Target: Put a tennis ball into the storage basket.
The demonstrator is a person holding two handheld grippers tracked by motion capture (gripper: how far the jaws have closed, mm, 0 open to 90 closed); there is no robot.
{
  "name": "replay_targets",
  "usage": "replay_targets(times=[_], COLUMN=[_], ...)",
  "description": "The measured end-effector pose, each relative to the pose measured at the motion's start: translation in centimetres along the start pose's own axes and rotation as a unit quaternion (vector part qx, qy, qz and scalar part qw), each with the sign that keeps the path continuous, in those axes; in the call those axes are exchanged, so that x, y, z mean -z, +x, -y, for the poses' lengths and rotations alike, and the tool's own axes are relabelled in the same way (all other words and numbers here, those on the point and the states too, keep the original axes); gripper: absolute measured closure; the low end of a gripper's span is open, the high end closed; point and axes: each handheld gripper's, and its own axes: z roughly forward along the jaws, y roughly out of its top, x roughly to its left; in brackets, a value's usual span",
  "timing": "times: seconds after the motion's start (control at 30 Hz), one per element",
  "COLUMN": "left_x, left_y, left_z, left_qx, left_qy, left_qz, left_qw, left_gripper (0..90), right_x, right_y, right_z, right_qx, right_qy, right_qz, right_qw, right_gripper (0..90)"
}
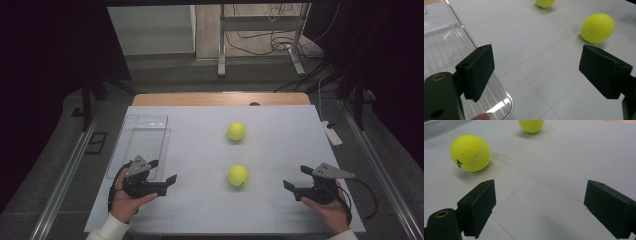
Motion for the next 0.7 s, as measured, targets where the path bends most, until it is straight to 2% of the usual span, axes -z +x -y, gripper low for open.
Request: replay_targets(times=[0.3, 0.7], left_x=[-0.3, -0.9], left_y=[-0.5, -1.2], left_z=[-0.6, -1.6], left_qx=[-0.001, -0.008], left_qy=[0.004, 0.008], left_qz=[0.010, 0.026], left_qw=[0.9999, 0.9996], left_gripper=[13.9, 13.9], right_x=[-0.1, -0.1], right_y=[0.5, 0.4], right_z=[0.0, 0.1], right_qx=[0.009, 0.007], right_qy=[0.003, 0.004], right_qz=[-0.004, -0.003], right_qw=[0.9999, 1.0000], right_gripper=[10.8, 10.8])
